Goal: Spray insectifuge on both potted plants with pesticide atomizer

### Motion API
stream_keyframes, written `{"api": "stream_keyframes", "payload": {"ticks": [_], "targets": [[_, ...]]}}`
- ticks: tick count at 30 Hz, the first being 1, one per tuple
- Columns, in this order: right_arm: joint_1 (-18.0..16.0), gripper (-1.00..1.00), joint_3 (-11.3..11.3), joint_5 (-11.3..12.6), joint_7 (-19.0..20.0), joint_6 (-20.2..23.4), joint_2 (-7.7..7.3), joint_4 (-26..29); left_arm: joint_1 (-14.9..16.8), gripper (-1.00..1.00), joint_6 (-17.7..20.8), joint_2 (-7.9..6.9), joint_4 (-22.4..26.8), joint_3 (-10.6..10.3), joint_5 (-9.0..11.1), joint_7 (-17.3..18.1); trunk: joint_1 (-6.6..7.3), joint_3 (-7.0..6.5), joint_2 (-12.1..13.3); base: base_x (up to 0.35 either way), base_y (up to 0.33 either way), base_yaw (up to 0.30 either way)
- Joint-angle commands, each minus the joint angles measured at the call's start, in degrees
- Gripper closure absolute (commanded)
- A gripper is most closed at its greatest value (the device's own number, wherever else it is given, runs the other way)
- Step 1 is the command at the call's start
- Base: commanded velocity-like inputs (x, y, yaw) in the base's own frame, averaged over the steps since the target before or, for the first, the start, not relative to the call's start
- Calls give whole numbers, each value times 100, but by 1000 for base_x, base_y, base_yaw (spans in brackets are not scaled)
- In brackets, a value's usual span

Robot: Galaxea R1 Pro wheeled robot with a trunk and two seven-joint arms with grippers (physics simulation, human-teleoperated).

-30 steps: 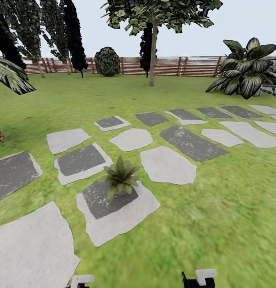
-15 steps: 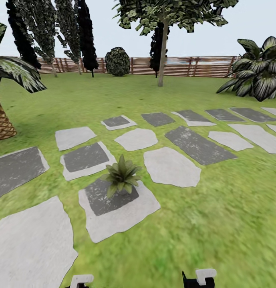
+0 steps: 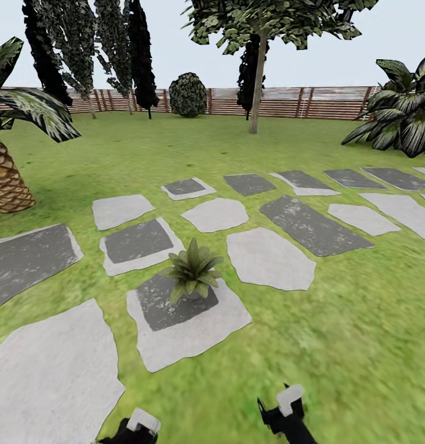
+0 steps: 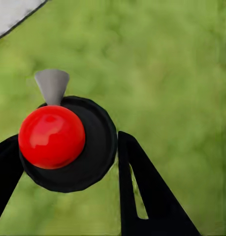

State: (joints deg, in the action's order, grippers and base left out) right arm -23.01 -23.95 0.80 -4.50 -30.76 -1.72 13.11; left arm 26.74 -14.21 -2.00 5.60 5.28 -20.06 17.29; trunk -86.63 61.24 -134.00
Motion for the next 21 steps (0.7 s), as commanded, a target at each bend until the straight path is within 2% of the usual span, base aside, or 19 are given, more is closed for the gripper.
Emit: {"api": "stream_keyframes", "payload": {"ticks": [1,3,4,5,6,8,11,12,16,21], "targets": [[-2,-100,-152,-252,119,135,1,325,87,100,189,-59,67,46,-224,463,1,5,-2,0,0,0],[-2,-100,-220,-518,590,468,3,745,189,100,472,-158,189,44,-448,1114,1,5,-2,0,0,0],[-2,-100,-242,-626,1067,797,4,1057,235,100,612,-237,319,36,-642,1643,1,5,-2,0,0,0],[-2,-100,-248,-670,1410,1026,5,1251,254,100,669,-286,426,32,-782,2005,1,5,-2,0,0,0],[-2,-100,-250,-722,2153,1475,0,1645,277,100,749,-401,748,28,-1102,2825,1,5,-2,0,0,0],[-8,-100,-250,-737,2524,1647,-5,1833,279,100,777,-462,990,26,-1316,3300,1,5,-2,0,0,0],[-29,-100,-253,-775,2778,1741,-11,1945,280,100,793,-527,1194,25,-1736,3663,1,5,-2,0,0,0],[-40,-100,-256,-861,2817,1755,-9,1965,283,100,796,-537,1223,25,-1969,3714,1,5,-2,0,0,0],[-171,-100,-213,-982,2945,1881,122,2090,349,100,874,-405,1333,-15,-2077,3669,1,5,-2,0,0,0],[-210,-100,-207,-818,2794,1717,241,1994,276,100,799,-549,1400,-26,-1990,3781,1,5,-2,0,0,0]]}}
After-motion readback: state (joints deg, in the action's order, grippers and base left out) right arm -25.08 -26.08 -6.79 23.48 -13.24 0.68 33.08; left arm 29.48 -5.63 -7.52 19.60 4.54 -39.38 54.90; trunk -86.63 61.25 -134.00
